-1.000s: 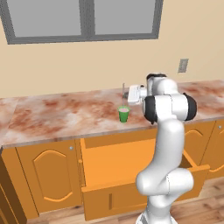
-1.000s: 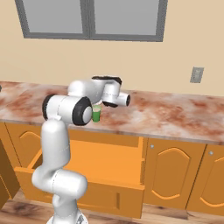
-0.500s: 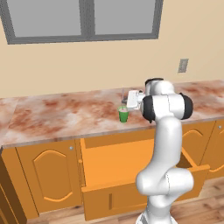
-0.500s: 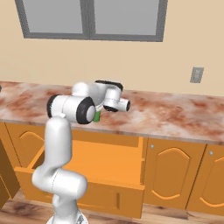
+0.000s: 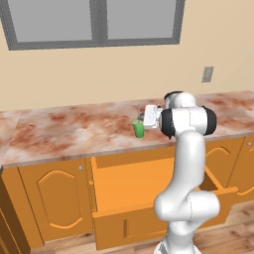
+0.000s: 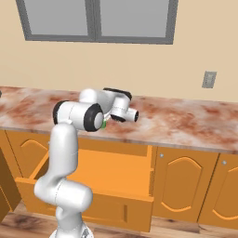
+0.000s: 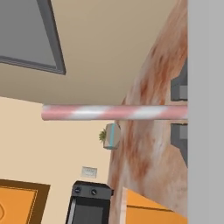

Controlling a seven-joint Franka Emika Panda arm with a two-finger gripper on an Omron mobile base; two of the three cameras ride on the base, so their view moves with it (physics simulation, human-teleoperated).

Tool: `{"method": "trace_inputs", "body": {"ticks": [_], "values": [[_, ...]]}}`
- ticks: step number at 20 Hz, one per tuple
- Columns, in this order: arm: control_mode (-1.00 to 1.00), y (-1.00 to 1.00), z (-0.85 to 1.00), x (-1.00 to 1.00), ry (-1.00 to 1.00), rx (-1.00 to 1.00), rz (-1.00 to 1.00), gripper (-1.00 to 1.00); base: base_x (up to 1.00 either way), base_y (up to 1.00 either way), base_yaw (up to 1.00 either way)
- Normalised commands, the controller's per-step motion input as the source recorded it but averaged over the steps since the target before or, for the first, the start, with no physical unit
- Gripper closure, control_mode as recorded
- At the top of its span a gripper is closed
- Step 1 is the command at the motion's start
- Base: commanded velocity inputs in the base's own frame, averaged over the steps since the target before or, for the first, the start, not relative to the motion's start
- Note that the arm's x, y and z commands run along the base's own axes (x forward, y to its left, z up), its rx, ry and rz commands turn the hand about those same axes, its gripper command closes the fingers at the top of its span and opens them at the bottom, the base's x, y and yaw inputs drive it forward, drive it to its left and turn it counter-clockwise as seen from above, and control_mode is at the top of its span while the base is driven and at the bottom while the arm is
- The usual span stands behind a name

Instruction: Pick up the straw from the right drawer and put it inside the smoothie cup.

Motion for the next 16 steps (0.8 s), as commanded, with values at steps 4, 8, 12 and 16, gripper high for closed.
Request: {"method": "trace_inputs", "body": {"ticks": [4, 8, 12, 16], "values": [[-1.00, -0.12, 0.00, -0.07, -0.06, 0.00, 0.00, -1.00, 0.00, 0.00, 0.00], [-1.00, -0.15, 0.00, -0.29, -0.05, 0.00, 0.00, -1.00, 0.00, 0.00, 0.00], [-1.00, -0.06, 0.05, -0.30, -0.05, 0.00, 0.00, -1.00, 0.00, 0.00, 0.00], [-1.00, -0.09, 0.17, -0.29, -0.03, 0.00, 0.00, -1.00, 0.00, 0.00, 0.00]]}}
